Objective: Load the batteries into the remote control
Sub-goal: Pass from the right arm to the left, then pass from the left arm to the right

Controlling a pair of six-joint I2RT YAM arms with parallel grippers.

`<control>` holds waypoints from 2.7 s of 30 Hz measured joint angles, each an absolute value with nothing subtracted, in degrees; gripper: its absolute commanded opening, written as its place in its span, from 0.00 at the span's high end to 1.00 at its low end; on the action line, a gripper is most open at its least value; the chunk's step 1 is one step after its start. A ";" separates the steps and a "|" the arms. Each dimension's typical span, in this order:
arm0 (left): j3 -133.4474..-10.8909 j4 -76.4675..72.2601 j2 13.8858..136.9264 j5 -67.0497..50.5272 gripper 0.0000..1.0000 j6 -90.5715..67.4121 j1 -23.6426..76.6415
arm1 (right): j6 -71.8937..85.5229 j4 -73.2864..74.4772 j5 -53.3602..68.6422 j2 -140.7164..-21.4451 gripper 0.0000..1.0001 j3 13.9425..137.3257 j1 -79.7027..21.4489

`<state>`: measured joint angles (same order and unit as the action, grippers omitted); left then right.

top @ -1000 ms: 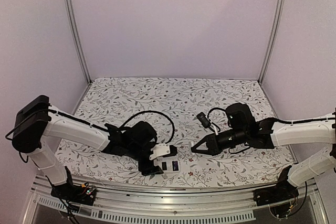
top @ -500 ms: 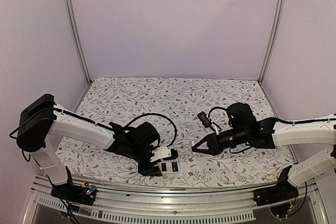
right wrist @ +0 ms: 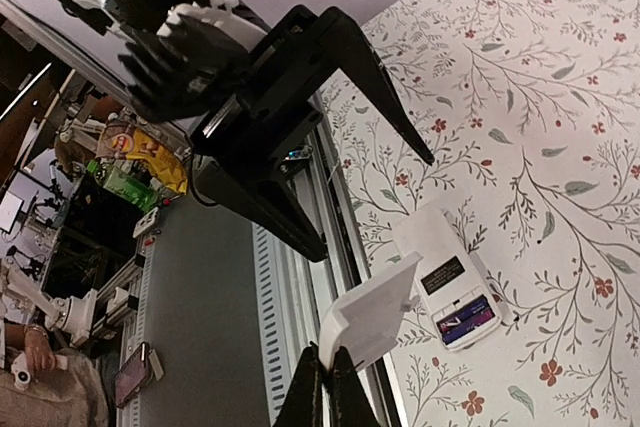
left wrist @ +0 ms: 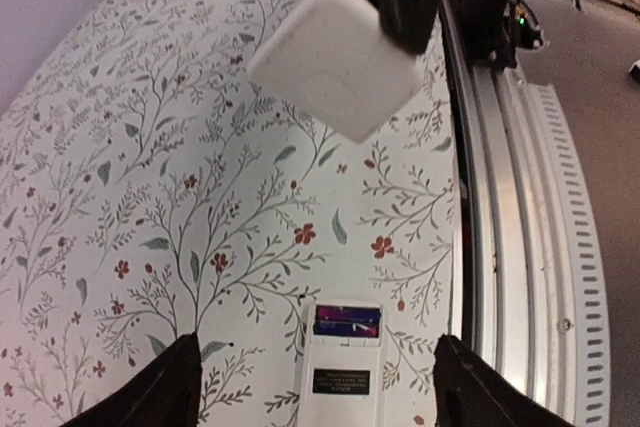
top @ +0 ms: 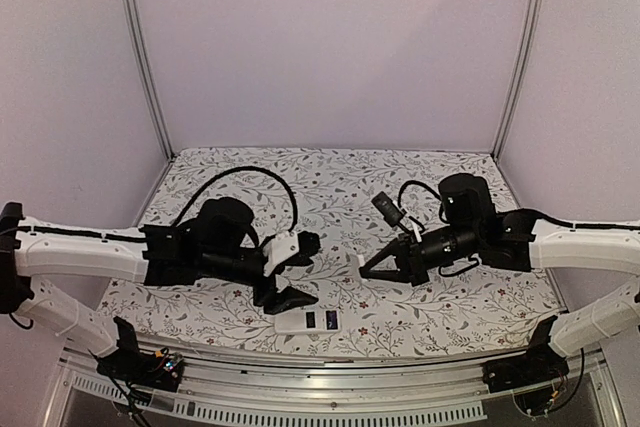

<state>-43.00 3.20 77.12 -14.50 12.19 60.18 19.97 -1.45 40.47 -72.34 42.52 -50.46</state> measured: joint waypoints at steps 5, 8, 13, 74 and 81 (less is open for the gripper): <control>-40.21 -10.11 66.48 -20.67 0.30 7.88 59.88 | 12.53 -1.63 47.70 -70.35 1.00 46.46 -50.76; -40.25 -15.86 64.82 -23.57 0.30 5.23 59.86 | 8.36 -1.74 50.94 -70.35 1.00 48.90 -51.44; -43.24 -16.49 68.14 -26.57 0.32 2.17 59.88 | 3.03 -2.09 55.16 -71.90 1.00 51.88 -52.38; -53.54 -7.75 79.20 -30.61 1.00 -22.85 57.56 | -63.18 -14.13 16.78 -67.16 0.46 40.88 -59.79; -53.58 -7.81 79.64 -30.89 1.00 -23.11 57.19 | -63.72 -15.05 16.38 -67.85 0.63 40.88 -60.05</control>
